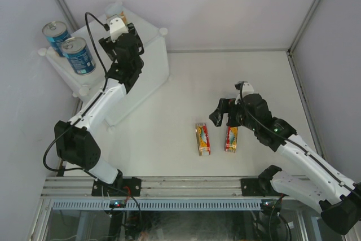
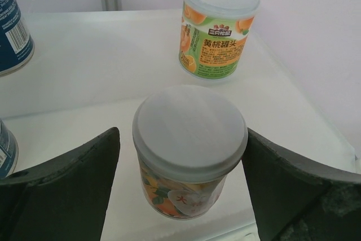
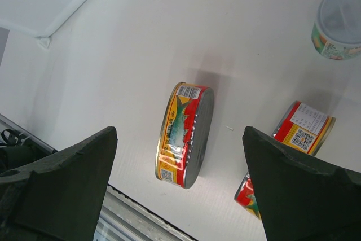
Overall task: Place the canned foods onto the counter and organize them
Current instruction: Place the canned food on the counter.
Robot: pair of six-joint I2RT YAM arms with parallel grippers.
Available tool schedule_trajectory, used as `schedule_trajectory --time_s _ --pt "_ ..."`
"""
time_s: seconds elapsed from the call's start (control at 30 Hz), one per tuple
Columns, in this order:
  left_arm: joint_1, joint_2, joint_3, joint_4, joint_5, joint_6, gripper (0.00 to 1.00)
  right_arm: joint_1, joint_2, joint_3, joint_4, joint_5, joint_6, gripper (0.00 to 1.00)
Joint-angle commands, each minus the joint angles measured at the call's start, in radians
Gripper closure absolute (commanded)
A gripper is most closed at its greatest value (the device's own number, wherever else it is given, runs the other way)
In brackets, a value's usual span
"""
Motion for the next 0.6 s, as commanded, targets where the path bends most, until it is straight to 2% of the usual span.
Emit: schedule_trajectory --time_s 0.0,0.57 --pt "0.011 -0.01 0.073 -0.007 -0.006 -0.018 0.11 0.008 0.001 0.034 0.056 -0.004 -0.019 0.08" --pt "0.014 -0.006 0.091 -0.015 0.0 -0.025 0.08 0.008 0.005 0.036 0.058 -0.008 -0.023 0.08"
